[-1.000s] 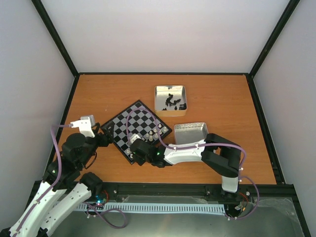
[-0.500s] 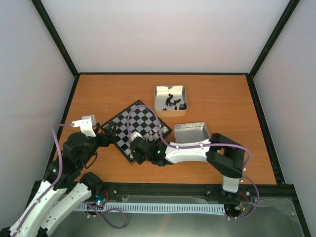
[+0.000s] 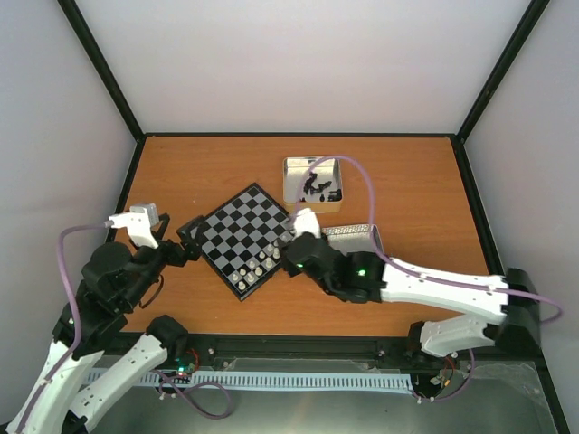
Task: Set up the chess pieces on the board
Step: Reset both arms
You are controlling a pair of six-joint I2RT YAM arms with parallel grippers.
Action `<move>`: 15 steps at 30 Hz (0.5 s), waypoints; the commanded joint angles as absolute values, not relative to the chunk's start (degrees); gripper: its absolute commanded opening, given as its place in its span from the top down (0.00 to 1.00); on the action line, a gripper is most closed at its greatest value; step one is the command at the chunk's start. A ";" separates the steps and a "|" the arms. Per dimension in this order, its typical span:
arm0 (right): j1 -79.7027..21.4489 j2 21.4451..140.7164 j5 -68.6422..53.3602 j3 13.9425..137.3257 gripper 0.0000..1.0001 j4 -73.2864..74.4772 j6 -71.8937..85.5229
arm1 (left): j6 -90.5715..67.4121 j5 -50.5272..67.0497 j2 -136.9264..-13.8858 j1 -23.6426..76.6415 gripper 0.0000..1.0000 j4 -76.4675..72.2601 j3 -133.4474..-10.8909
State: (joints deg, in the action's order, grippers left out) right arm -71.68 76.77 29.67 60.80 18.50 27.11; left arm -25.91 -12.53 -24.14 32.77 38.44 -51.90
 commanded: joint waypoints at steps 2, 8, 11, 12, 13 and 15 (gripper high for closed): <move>-70.52 63.27 50.52 57.57 0.29 39.18 32.80 | -20.83 -13.92 -21.51 32.78 0.00 40.69 -57.00; -70.30 47.40 61.66 56.32 0.01 51.56 34.17 | -16.75 -17.94 -19.70 32.78 0.00 42.16 -61.94; -70.27 40.96 64.95 60.08 0.00 61.07 38.97 | -16.17 -19.76 -19.92 32.72 0.00 44.43 -64.55; -70.31 39.11 65.73 61.41 0.00 63.50 40.05 | -16.18 -20.37 -20.02 32.76 0.00 45.23 -65.20; -70.31 37.09 66.14 62.51 0.00 64.80 40.02 | -16.00 -20.81 -19.94 32.76 0.00 45.71 -65.62; -70.32 33.42 66.84 63.68 0.00 65.06 38.07 | -15.68 -21.84 -19.58 32.78 0.00 46.36 -65.90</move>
State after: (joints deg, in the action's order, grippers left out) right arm -70.52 39.22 59.88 60.14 56.45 35.83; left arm -18.22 -18.48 -20.03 32.77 42.61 -63.99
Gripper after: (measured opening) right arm 1.000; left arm 0.997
